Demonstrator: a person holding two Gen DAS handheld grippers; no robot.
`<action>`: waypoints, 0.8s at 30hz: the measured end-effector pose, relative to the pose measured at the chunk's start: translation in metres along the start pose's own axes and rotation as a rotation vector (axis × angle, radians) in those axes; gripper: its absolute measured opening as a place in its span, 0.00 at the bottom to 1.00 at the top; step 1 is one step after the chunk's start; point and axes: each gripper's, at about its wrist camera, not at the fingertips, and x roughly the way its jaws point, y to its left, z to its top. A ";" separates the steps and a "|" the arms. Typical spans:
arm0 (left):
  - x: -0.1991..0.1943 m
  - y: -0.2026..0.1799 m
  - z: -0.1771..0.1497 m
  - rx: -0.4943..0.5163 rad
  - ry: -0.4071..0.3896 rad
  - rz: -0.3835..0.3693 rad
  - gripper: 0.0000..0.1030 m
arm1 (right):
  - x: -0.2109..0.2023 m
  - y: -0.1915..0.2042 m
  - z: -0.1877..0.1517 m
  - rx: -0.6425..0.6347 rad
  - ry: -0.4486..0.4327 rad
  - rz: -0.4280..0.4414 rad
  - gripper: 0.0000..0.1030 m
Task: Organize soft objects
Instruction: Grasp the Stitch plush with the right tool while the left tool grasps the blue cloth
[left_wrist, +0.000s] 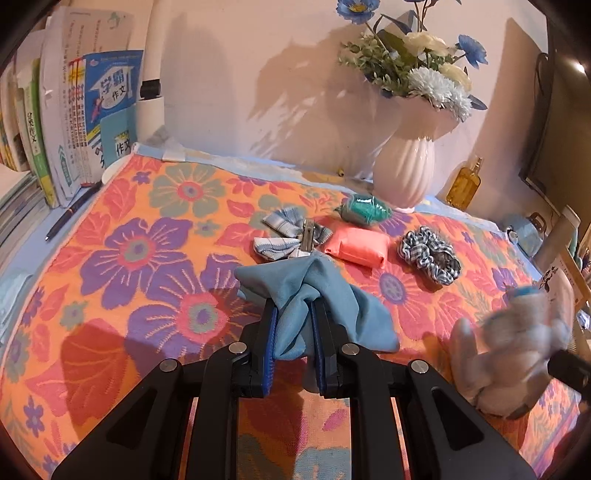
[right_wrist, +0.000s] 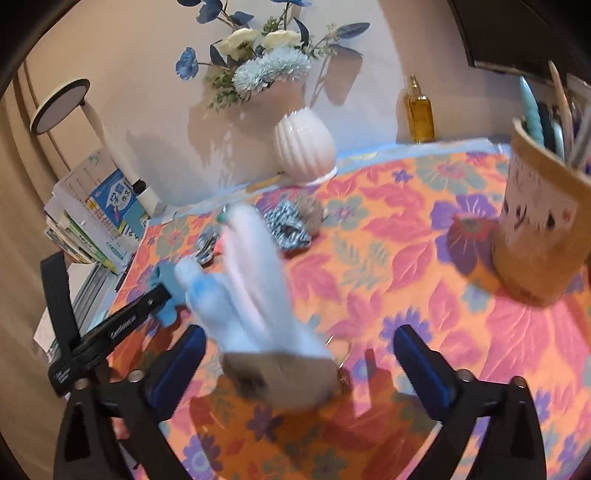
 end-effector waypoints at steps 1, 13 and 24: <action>0.000 0.000 -0.001 0.001 0.001 -0.003 0.13 | 0.003 0.000 0.003 -0.009 0.014 0.005 1.00; 0.003 -0.009 -0.002 0.044 0.013 -0.017 0.13 | 0.041 0.005 0.003 -0.121 0.066 -0.108 1.00; -0.015 -0.020 -0.007 0.077 -0.014 -0.113 0.13 | 0.017 -0.014 -0.006 0.040 0.015 0.074 0.60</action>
